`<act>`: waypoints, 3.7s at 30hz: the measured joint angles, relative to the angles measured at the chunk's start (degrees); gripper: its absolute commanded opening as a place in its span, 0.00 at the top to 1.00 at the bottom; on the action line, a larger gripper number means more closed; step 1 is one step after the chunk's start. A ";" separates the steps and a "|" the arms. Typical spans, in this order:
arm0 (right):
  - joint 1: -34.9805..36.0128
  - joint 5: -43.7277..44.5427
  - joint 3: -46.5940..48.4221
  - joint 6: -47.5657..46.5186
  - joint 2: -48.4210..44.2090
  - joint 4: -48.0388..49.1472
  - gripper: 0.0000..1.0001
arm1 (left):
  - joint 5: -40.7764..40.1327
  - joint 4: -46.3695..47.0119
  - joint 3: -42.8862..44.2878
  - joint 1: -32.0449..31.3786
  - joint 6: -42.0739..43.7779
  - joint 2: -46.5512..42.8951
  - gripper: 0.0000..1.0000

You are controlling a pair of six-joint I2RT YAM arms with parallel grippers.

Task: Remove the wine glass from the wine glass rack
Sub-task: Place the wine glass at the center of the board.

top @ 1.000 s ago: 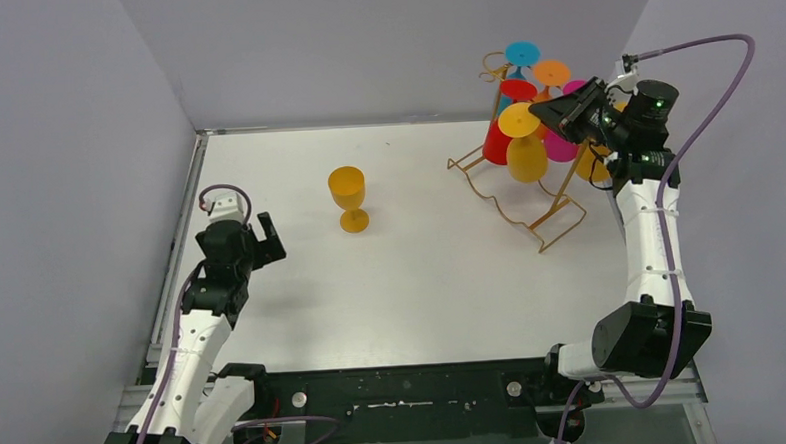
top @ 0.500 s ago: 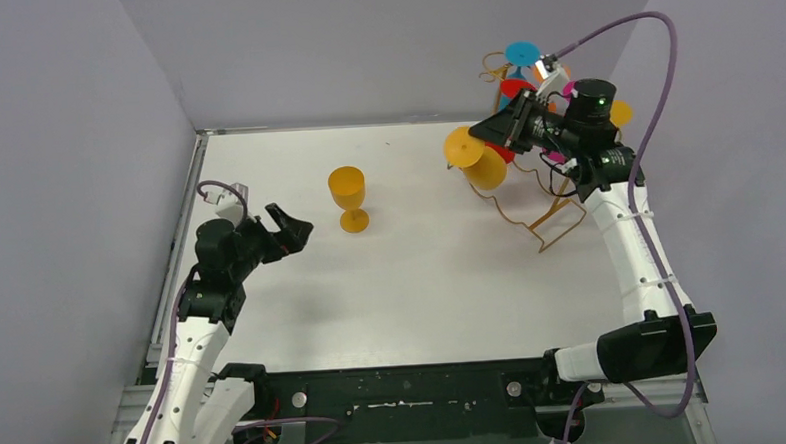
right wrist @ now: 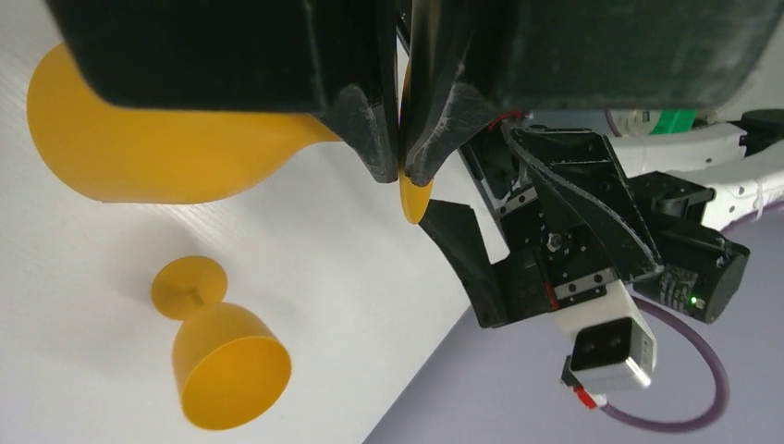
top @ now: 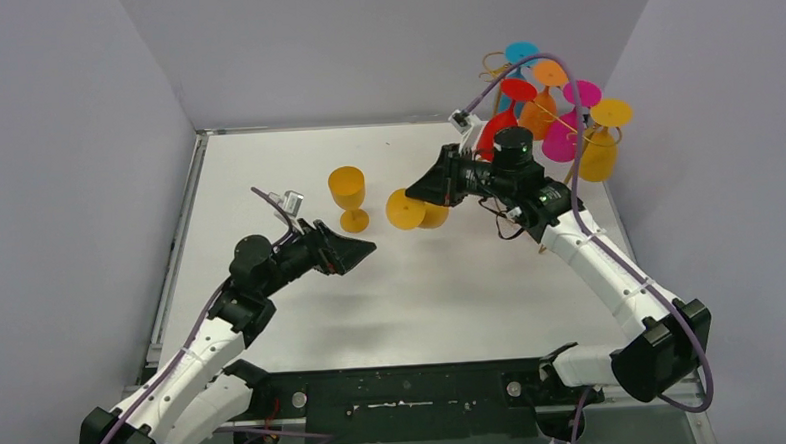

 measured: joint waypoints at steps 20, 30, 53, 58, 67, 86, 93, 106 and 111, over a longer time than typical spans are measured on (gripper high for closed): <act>5.84 -3.13 -17.73 8.72 -5.07 28.85 1.00 | 0.87 13.70 0.33 -7.15 -2.27 4.50 0.52; 5.86 -4.98 -17.81 10.05 -5.03 30.29 1.00 | 4.55 21.00 0.28 -7.17 -4.20 7.17 0.72; 6.58 -9.86 -16.04 4.74 -6.08 25.07 1.00 | 11.08 29.59 -0.42 -7.06 -7.98 11.37 0.93; 6.58 -10.73 -16.28 4.59 -6.14 25.22 0.86 | 12.33 29.83 -0.39 -7.02 -8.39 11.61 1.00; 7.06 -11.74 -14.25 0.04 -6.14 18.34 0.99 | 11.91 23.89 -0.37 -7.06 -3.50 7.63 1.00; 8.92 -10.93 -18.78 4.79 -6.14 27.98 1.00 | 14.73 21.66 1.49 -7.06 -1.05 7.96 0.93; 9.25 -11.17 -19.26 4.31 -6.80 29.49 0.73 | 14.32 21.42 1.49 -6.99 -0.79 8.28 1.00; 8.92 -1.92 -13.22 1.92 -8.35 19.78 0.12 | 15.50 19.71 -1.36 -7.08 9.99 -0.28 1.00; 7.06 7.41 -9.25 1.46 -10.49 13.57 0.09 | 19.04 17.03 -4.79 -7.34 17.42 -3.91 1.00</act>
